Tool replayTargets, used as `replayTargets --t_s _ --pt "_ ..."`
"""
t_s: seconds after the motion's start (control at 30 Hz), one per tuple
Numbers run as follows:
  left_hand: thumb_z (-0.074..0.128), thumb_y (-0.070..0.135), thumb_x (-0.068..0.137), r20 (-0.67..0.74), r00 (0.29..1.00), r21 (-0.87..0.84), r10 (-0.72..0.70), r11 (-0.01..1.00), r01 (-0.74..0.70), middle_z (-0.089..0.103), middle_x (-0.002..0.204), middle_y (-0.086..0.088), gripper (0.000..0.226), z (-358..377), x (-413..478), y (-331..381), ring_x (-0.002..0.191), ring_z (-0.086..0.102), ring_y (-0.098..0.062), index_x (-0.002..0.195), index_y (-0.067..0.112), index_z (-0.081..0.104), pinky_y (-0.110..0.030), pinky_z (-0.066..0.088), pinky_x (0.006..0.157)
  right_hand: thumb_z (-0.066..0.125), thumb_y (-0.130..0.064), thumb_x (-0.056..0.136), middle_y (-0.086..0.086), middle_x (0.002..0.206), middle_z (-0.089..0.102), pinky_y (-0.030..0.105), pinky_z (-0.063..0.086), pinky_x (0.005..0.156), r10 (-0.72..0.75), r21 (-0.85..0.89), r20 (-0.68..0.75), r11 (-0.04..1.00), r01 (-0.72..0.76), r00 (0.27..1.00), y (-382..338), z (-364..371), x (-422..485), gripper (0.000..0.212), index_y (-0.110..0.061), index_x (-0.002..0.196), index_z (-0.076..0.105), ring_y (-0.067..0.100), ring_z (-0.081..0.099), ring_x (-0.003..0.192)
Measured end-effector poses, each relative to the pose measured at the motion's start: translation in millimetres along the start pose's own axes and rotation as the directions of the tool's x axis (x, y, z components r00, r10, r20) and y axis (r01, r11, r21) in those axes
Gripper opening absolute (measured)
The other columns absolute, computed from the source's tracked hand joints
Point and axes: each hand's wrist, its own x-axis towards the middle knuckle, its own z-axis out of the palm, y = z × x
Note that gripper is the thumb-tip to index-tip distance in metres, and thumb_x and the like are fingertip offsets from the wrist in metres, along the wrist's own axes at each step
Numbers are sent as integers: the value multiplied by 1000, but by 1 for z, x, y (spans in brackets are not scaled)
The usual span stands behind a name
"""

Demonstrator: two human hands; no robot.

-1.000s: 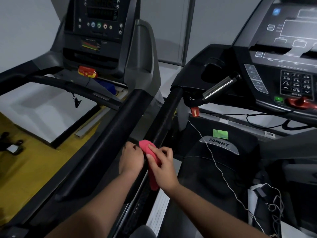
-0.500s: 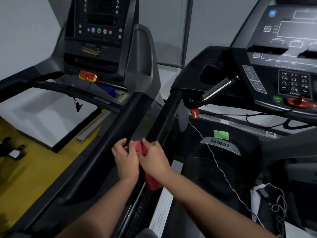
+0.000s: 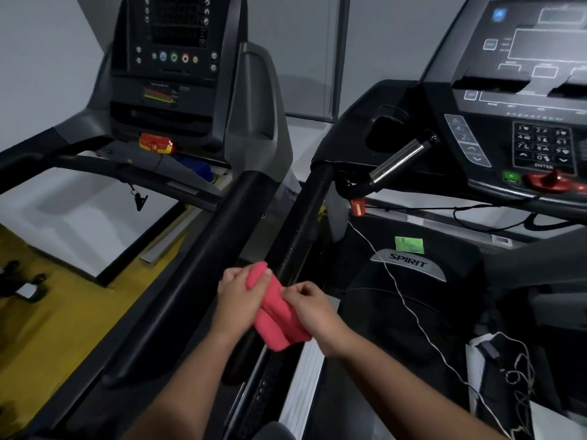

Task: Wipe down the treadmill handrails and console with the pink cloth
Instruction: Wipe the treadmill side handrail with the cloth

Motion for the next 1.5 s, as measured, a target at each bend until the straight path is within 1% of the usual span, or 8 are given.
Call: replayTargets --t_s 0.2,0.4,0.57,0.7,0.93,1.0,1.27,1.5 --pt "44 39 98 -44 987 58 -152 986 154 63 115 -12 40 -7 17 16 103 59 -27 121 8 52 -32 44 84 61 -23 90 -5 65 54 12 40 52 -203 -46 -86 979 200 975 -6 9 7 17 -14 80 50 -1 50 52" --pt "43 51 94 52 998 355 -24 935 4 23 154 -12 76 20 -6 30 141 22 -28 151 8 14 -40 24 112 39 -17 91 9 62 48 30 39 57 5 133 -86 991 7 996 9 6 20 29 -9 65 49 24 45 63" --pt "51 57 88 99 992 299 -79 953 46 51 134 -17 71 13 22 27 123 49 -32 137 6 40 -37 38 103 37 -14 86 22 75 53 33 41 62 52 103 -62 994 -46 997 14 19 21 26 -3 83 60 28 51 67" --pt "39 49 98 288 941 -46 -180 978 201 67 78 -4 48 -6 31 18 71 64 -21 77 13 63 -15 49 62 33 -18 99 5 63 51 25 41 54 98 198 -30 976 -90 995 12 17 22 32 -10 77 55 15 49 55" --pt "48 53 92 156 985 197 -68 980 37 63 110 -8 47 7 34 11 104 60 -27 111 11 58 -35 45 92 39 -19 93 8 86 58 37 51 78 103 166 -40 982 -95 994 14 25 18 17 -6 99 49 20 58 81" --pt "46 51 93 184 983 160 -13 987 -17 66 93 -9 41 6 37 13 92 64 -28 89 13 59 -36 48 85 37 -18 96 9 91 58 42 51 87 100 170 -59 982 -89 993 13 26 16 13 -10 96 48 20 57 85" --pt "46 39 97 474 772 -393 -424 682 617 68 70 -10 34 -1 43 -5 62 65 -20 98 9 63 -23 55 63 40 -37 99 17 71 48 49 55 72 30 125 12 992 -31 999 7 22 13 44 -2 79 57 26 51 62" --pt "35 55 95 152 971 96 -187 980 174 70 88 -6 53 11 44 2 83 65 -21 84 18 70 -31 49 82 50 -30 97 18 87 60 53 54 77 88 231 -4 969 -84 996 7 17 14 26 -8 84 50 28 61 78"
